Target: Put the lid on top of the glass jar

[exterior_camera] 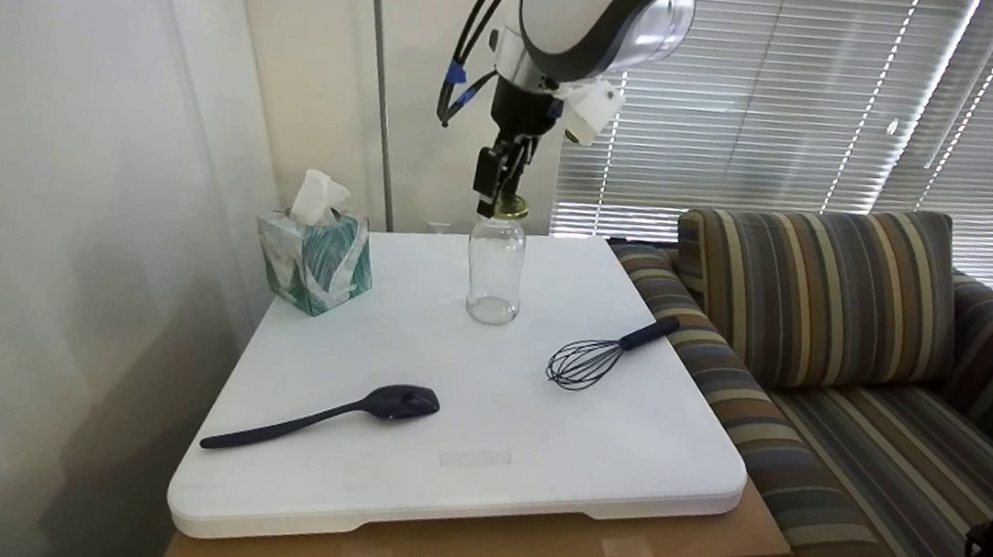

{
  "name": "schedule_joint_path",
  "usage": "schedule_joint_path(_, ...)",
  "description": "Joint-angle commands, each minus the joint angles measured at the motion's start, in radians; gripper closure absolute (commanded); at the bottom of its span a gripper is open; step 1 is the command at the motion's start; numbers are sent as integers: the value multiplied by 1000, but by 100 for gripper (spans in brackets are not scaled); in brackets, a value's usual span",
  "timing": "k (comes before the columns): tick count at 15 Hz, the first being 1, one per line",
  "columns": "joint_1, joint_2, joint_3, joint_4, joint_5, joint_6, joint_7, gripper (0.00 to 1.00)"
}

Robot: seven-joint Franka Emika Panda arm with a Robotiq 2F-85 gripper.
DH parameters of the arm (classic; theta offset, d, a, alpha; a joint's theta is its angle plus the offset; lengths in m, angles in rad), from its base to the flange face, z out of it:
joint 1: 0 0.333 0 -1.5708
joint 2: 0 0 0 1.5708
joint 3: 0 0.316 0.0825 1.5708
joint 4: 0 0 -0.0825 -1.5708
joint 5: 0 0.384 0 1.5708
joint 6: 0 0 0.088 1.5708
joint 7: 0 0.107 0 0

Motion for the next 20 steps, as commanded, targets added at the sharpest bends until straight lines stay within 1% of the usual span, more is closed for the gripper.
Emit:
schedule_joint_path(1,5,21,-20,14,-11,10,5,54)
schedule_joint_path(6,-2,44,-3,23,4,36,-5,54)
schedule_joint_path(12,7,40,-19,32,-11,50,3,54)
schedule_joint_path(15,2,47,-16,51,-6,23,-3,54)
schedule_joint_path(20,-16,76,14,88,20,-54,-35,54)
